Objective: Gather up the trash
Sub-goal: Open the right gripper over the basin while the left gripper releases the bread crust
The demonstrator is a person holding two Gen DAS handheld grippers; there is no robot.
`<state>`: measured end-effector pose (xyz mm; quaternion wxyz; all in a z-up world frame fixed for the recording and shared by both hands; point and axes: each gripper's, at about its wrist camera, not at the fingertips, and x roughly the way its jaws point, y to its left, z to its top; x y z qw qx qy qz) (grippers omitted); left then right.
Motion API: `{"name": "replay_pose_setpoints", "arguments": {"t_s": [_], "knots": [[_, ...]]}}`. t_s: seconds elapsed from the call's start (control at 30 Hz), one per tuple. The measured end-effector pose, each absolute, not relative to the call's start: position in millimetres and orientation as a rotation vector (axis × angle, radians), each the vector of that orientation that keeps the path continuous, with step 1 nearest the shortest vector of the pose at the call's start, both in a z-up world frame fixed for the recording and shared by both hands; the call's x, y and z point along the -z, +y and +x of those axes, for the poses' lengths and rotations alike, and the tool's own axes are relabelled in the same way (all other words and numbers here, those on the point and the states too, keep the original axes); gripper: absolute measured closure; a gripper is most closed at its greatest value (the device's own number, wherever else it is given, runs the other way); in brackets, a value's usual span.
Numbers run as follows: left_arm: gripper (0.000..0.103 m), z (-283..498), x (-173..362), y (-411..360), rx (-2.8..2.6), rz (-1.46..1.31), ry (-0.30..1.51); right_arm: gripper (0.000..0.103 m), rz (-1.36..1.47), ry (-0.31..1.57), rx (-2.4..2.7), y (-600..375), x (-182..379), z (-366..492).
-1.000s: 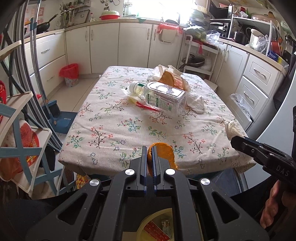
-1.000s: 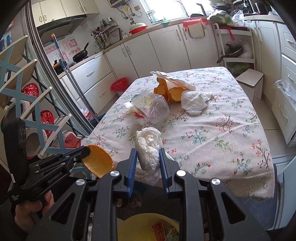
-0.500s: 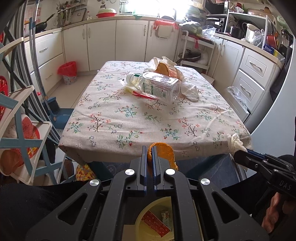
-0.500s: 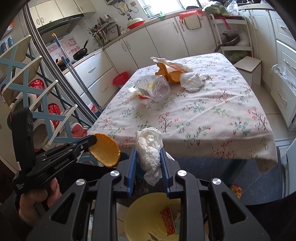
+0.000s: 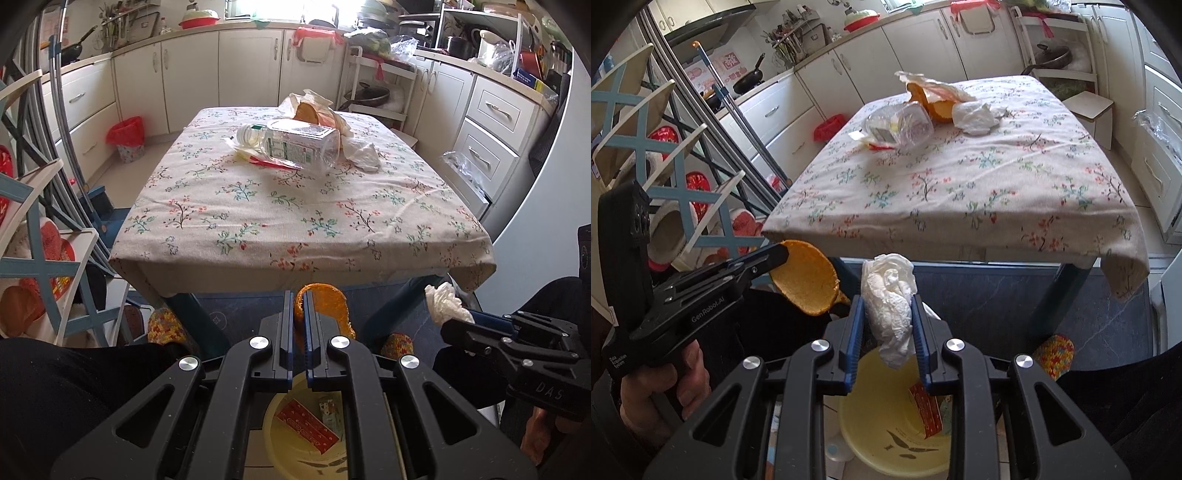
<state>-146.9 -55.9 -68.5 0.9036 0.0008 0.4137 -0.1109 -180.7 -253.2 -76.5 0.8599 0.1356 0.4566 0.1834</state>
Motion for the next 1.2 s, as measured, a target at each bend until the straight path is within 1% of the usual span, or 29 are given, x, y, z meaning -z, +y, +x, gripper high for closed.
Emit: {"name": "replay_pose_setpoints", "arguments": {"t_s": [0.43, 0.63, 0.8, 0.93, 1.2], "knots": [[0.098, -164.4, 79.3, -66.1, 0.253, 0.036, 0.897, 0.076, 0.263, 1.074, -0.372, -247.5, 94.6, -196.6], [0.098, -167.6, 84.0, -68.9, 0.257, 0.048, 0.917, 0.075, 0.198, 1.177, -0.353, -239.4, 108.2, -199.5], [0.098, -169.8, 89.2, -68.4, 0.260, 0.054, 0.932, 0.072, 0.142, 1.234, -0.341, -235.0, 118.6, -200.1], [0.098, -169.5, 90.9, -66.9, 0.258, 0.050, 0.936, 0.067, 0.138, 1.235, -0.341, -233.6, 120.0, -201.5], [0.098, -173.0, 97.4, -75.4, 0.280, 0.071, 0.957, 0.066, 0.167, 1.195, -0.331, -237.9, 115.9, -202.2]]}}
